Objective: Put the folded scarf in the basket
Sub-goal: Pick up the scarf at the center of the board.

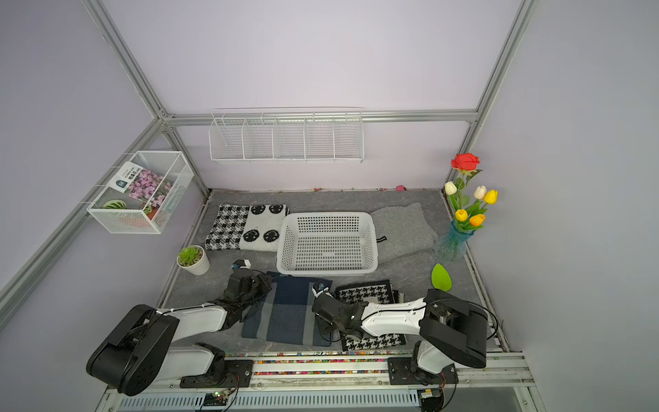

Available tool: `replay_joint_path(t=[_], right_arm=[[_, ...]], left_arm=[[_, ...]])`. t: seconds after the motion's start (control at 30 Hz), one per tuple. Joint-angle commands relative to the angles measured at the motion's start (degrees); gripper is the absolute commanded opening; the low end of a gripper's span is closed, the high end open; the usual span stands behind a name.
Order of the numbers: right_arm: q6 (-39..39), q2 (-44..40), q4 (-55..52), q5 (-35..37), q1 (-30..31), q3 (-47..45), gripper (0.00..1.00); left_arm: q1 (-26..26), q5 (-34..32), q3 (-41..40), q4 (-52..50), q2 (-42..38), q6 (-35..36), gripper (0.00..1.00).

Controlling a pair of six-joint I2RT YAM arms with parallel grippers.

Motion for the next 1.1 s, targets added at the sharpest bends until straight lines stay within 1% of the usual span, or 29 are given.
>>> replay_joint_path(t=[0.0,0.07,0.17,0.3,0.43,0.63,0.77,0.93,1.07], right_arm=[[-1.42,2.05,-1.9,-1.64,0.83,0.3,0.0],[-1.77,2.05,-2.19,-1.19,1.8,1.26,0.0],[-2.8,2.29,-4.9,0.41,4.14,4.55,0.0],[-4.62,2.47,-11.21,4.25,7.98,11.49,0.0],[-6.26,2.71,-16.89,5.62,9.18,18.11,0.0],[-8.2,2.33,-24.32,6.74,10.41,25.86,0.0],[-9.71,0.4,-30.21,8.56,10.41,30.02,0.0],[-12.18,-4.18,-33.71,8.65,10.41,31.75,0.0],[-13.99,-6.23,-34.58,8.83,9.92,32.63,0.0]], left_arm=[[-0.38,4.73,-2.24,-7.89,-0.55,2.1,0.0],[-0.34,5.29,-1.96,-9.61,-3.47,2.88,0.0],[-0.34,4.9,-2.5,-12.84,-10.88,3.65,0.0],[-0.34,5.32,-2.55,-19.07,-21.52,4.15,0.0],[-0.34,5.33,-1.64,-25.14,-29.64,4.9,0.0],[-0.29,8.2,-1.31,-28.25,-37.67,4.59,0.0],[-0.34,9.15,0.59,-31.17,-42.87,3.72,0.0],[-0.34,11.77,4.13,-34.19,-49.02,2.24,0.0],[-0.34,12.22,7.03,-34.86,-50.4,1.91,0.0]])
